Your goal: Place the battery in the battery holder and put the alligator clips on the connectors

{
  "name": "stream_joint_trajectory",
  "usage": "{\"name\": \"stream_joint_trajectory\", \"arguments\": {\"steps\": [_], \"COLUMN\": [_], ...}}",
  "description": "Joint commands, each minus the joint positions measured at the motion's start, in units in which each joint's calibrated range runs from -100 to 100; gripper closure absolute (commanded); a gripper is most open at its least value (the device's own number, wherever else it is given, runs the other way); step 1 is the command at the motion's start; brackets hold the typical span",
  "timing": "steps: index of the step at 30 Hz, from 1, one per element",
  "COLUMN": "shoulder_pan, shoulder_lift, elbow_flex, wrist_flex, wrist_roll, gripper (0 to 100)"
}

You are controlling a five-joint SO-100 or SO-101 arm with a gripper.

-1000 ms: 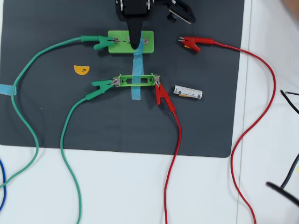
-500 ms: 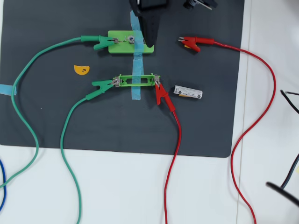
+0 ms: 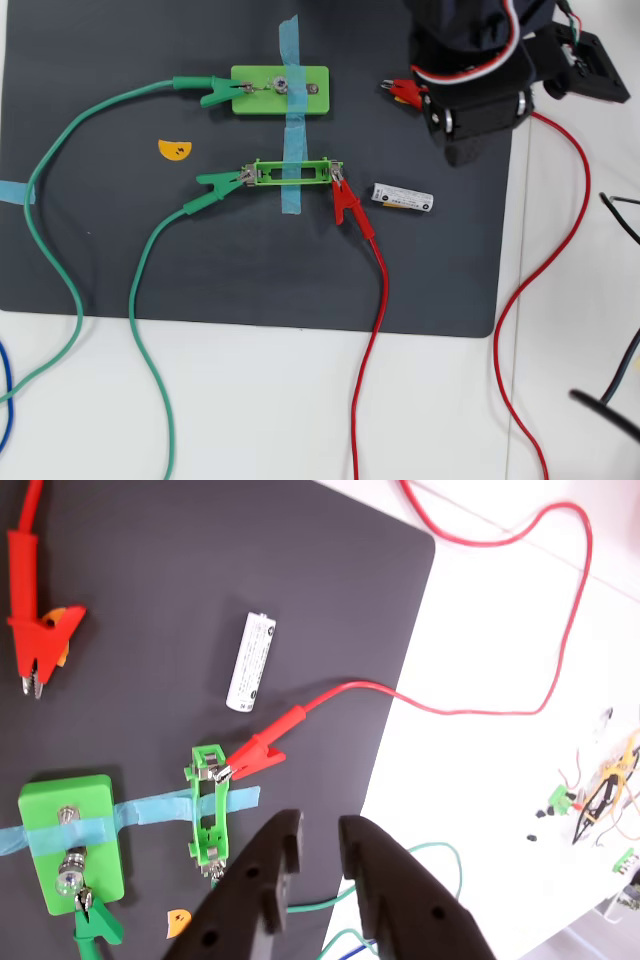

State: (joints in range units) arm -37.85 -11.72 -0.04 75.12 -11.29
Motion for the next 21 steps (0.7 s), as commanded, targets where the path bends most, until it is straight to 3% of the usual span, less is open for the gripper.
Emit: {"name": "stream_joint_trajectory", "arguments": {"steps": [1,13,21], "shoulder_pan": [-2.4,2.0,4.5], "shoulder_lift": [5.0,23.8,27.0], "elbow_flex": [-7.9,-13.7,-13.4], "wrist_flex": [1.2,1.9,2.1], "wrist_roll": [-0.8,-4.7,-4.8], "gripper": [98,98,97]}}
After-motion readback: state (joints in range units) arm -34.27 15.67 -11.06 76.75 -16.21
